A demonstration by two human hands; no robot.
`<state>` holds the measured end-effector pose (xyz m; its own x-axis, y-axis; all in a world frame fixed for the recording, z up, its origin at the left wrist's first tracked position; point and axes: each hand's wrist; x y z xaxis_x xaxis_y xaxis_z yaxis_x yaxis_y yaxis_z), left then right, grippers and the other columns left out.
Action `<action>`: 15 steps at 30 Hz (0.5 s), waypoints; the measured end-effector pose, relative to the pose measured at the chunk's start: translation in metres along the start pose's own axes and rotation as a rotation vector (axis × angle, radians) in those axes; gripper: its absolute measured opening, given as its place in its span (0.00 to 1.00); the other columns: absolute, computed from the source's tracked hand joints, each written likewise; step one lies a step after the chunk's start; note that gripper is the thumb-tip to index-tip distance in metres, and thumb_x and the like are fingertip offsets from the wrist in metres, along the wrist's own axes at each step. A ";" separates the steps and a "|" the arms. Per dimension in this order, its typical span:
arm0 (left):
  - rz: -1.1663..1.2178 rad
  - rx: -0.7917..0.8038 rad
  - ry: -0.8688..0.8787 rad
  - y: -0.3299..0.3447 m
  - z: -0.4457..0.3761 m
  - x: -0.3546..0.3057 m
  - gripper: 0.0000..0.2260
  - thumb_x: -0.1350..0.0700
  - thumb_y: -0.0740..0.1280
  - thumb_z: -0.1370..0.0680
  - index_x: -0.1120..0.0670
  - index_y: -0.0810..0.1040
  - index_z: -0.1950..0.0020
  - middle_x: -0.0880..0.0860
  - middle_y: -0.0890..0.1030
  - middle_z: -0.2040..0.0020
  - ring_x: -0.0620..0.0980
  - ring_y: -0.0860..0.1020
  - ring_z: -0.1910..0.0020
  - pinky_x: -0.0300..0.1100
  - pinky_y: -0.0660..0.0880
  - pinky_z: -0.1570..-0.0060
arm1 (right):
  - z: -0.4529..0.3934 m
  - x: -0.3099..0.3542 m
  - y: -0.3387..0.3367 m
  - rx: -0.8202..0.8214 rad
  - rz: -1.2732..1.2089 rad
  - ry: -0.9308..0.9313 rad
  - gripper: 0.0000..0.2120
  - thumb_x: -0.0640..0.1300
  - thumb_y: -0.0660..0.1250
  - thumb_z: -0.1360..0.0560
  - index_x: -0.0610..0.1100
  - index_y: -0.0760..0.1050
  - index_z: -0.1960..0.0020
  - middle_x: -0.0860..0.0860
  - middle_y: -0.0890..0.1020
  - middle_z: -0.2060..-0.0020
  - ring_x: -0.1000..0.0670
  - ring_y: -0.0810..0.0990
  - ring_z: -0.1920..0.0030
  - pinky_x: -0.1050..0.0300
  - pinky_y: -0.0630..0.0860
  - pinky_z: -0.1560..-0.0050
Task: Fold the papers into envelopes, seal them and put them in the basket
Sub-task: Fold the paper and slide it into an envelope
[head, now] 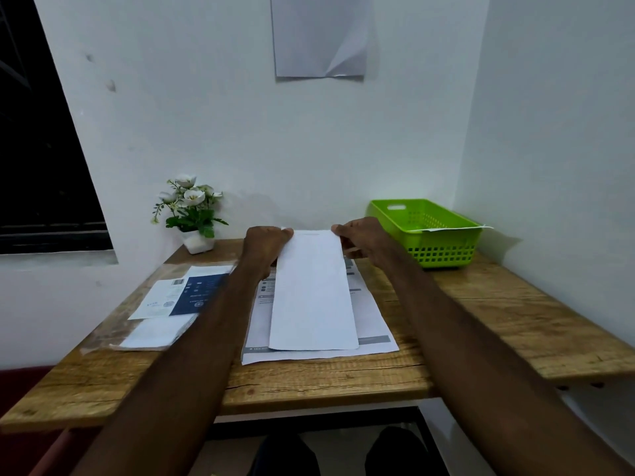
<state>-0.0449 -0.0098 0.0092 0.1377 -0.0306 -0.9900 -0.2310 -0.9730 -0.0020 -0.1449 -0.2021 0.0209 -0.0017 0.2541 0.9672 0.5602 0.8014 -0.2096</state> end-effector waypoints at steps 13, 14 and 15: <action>-0.952 -0.042 0.012 -0.008 0.002 0.020 0.15 0.53 0.76 0.29 0.61 0.84 0.48 0.59 0.86 0.47 0.59 0.84 0.47 0.49 0.83 0.49 | 0.002 -0.022 0.016 0.085 0.707 -0.153 0.07 0.39 0.76 0.31 0.35 0.85 0.60 0.38 0.86 0.62 0.47 0.82 0.64 0.47 0.82 0.56; -0.984 -0.049 0.018 -0.008 0.002 0.019 0.16 0.52 0.77 0.30 0.60 0.83 0.47 0.58 0.85 0.47 0.59 0.84 0.47 0.47 0.81 0.53 | 0.003 -0.021 0.016 0.082 0.731 -0.156 0.07 0.40 0.77 0.32 0.36 0.85 0.59 0.39 0.86 0.62 0.46 0.83 0.63 0.47 0.82 0.55; -1.011 -0.062 0.016 -0.009 0.002 0.019 0.17 0.51 0.78 0.31 0.58 0.82 0.46 0.57 0.85 0.45 0.58 0.83 0.46 0.45 0.78 0.55 | 0.004 -0.020 0.017 0.082 0.749 -0.161 0.07 0.40 0.77 0.32 0.36 0.85 0.59 0.40 0.86 0.62 0.45 0.84 0.61 0.47 0.83 0.55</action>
<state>-0.0421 -0.0017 -0.0098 0.2537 0.8114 -0.5266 0.0510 -0.5549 -0.8304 -0.1388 -0.1912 -0.0026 0.2302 0.8153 0.5313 0.3962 0.4201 -0.8164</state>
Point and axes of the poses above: each hand's wrist, its own z-axis away from the middle knuckle, its own y-axis out of the palm, x = y × z
